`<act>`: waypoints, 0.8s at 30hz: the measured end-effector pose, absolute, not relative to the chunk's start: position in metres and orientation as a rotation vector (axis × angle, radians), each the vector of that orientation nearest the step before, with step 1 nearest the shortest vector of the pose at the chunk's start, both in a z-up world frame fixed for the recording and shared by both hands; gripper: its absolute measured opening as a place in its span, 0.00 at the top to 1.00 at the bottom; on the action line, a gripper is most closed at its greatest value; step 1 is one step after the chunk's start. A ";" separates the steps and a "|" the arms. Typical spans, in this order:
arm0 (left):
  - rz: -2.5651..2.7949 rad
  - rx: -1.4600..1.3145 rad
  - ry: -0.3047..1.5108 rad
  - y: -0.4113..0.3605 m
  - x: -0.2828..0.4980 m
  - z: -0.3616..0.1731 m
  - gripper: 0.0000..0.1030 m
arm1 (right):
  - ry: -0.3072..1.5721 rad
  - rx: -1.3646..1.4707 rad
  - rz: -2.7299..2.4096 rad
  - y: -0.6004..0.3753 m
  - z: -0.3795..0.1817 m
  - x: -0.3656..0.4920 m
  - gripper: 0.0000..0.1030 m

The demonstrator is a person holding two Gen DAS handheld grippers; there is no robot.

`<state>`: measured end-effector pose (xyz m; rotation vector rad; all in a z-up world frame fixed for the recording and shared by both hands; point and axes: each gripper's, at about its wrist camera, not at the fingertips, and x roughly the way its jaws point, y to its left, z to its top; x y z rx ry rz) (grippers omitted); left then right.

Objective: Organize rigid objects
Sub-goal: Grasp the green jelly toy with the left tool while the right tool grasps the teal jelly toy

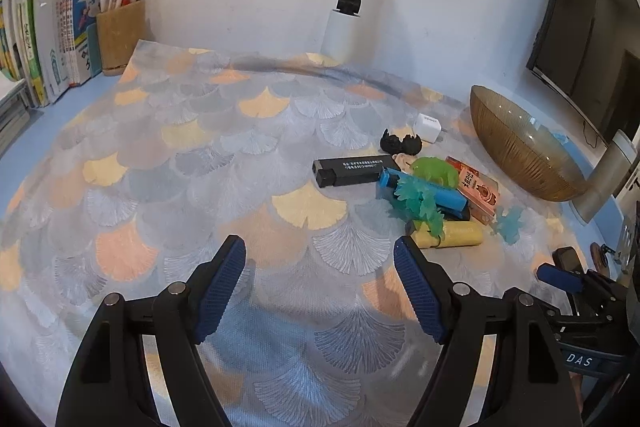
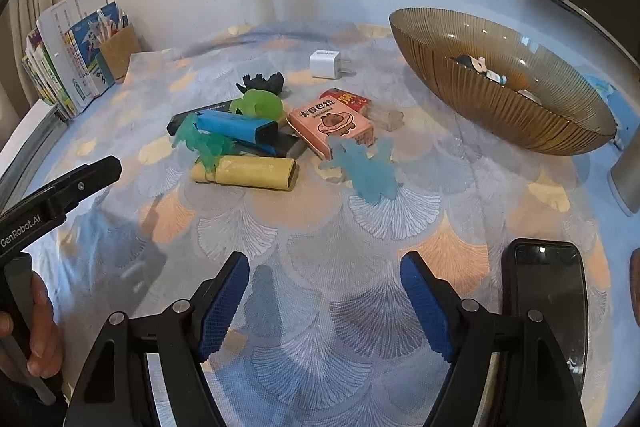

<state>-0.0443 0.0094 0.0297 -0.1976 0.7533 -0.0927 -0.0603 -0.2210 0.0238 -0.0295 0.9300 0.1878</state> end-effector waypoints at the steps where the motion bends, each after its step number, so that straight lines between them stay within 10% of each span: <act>1: -0.095 -0.199 0.755 0.010 -0.044 0.029 0.27 | 0.928 -0.028 0.188 -0.222 0.024 -0.061 0.26; 18: -0.309 -0.136 0.841 -0.040 -0.013 0.048 0.28 | 1.007 0.036 0.183 -0.248 0.045 -0.030 0.26; 24: -0.379 -0.222 0.888 -0.047 0.012 0.026 0.48 | 1.017 -0.024 0.186 -0.251 0.039 -0.007 0.31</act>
